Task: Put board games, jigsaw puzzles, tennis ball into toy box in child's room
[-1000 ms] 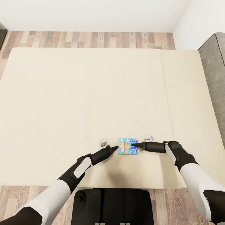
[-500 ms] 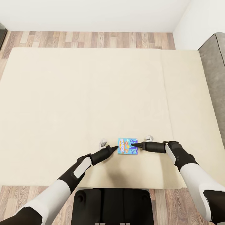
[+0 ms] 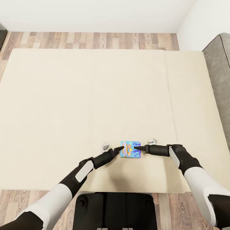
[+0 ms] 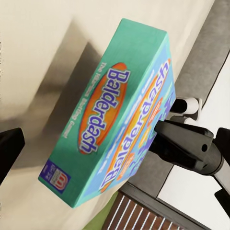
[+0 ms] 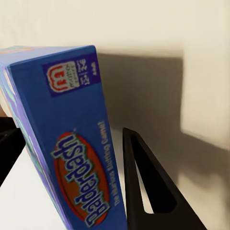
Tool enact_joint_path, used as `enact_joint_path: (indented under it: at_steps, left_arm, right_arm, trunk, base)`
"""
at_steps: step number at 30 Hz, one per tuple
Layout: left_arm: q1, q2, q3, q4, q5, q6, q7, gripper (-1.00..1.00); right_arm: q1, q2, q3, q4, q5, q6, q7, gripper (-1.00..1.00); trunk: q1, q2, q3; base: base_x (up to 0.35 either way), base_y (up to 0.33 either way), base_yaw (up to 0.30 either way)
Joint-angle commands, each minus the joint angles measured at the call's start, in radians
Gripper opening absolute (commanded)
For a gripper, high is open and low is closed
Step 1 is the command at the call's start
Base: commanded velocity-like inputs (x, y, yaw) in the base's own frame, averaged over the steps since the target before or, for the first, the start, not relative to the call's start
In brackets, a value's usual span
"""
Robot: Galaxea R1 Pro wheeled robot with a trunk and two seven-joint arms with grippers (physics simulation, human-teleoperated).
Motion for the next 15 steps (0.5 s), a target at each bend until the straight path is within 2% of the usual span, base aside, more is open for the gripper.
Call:
enact_joint_path:
  at_steps: [1, 15]
  left_arm:
    - [-0.001, 0.0, -0.002, 0.001, 0.011, 0.008, 0.0, 1.0]
    - [-0.001, 0.005, 0.001, 0.0, 0.011, 0.008, -0.002, 1.0]
  right_arm:
    - [0.001, 0.0, 0.0, 0.002, 0.006, 0.013, -0.009, -1.0]
    - [0.001, -0.001, 0.0, 0.002, 0.005, 0.013, -0.008, -1.0]
  trunk:
    - [0.019, 0.0, -0.001]
    - [0.019, 0.0, -0.001]
  base:
    - [0.0, 0.0, 0.0]
    - [0.0, 0.0, 0.0]
